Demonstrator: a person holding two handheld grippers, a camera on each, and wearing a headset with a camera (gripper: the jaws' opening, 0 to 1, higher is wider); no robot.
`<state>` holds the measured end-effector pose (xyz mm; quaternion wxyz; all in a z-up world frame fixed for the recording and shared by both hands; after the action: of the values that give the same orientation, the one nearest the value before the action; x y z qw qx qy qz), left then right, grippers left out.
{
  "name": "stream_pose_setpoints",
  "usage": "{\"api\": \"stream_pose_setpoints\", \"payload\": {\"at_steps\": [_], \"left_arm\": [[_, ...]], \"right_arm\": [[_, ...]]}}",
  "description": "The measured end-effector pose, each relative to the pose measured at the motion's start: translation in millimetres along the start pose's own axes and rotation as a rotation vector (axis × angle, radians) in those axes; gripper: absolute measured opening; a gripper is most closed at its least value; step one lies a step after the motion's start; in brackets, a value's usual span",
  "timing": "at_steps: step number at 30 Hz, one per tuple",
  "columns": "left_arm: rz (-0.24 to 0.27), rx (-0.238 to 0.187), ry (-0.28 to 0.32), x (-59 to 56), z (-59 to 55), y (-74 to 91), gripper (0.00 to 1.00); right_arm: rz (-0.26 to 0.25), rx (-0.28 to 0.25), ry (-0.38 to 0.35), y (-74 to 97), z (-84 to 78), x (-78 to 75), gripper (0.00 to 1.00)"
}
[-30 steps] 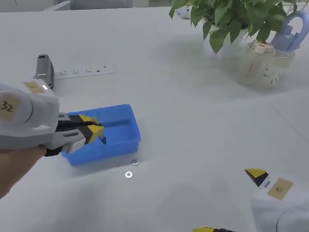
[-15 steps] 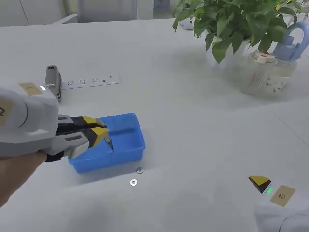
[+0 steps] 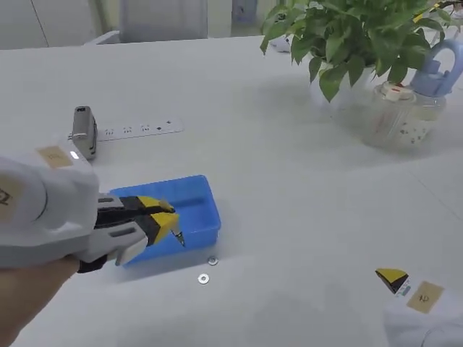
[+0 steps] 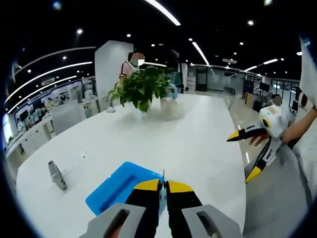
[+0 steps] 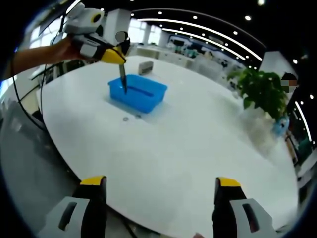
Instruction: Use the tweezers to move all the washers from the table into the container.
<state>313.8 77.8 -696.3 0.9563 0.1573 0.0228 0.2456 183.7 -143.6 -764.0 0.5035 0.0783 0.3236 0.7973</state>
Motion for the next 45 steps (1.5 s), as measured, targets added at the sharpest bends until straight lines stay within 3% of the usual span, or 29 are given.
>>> {"api": "stream_pose_setpoints", "payload": {"at_steps": [20, 37, 45], "left_arm": [[-0.026, 0.039, 0.058, -13.8, -26.8, -13.2, 0.0], [-0.03, 0.059, 0.078, -17.2, -39.0, -26.9, 0.0], [-0.027, 0.057, 0.063, -16.8, -38.7, -28.1, 0.0]], "right_arm": [[0.003, 0.001, 0.004, -1.3, -0.2, -0.1, 0.87], [0.006, 0.014, 0.005, -1.3, -1.5, -0.7, 0.87], [0.009, 0.015, 0.007, -1.2, -1.4, -1.1, 0.86]]}}
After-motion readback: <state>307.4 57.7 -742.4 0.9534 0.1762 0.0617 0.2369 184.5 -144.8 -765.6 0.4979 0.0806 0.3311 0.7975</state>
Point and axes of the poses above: the centre of the closed fingertips' face, and the gripper's own axes: y roughly backward along the fingers, x roughly to its left, z roughly out of its top, the point moved 6 cm from there along y, roughly backward along the fingers, and after that the axes turned 10 degrees about -x, right-handed, at the moved point
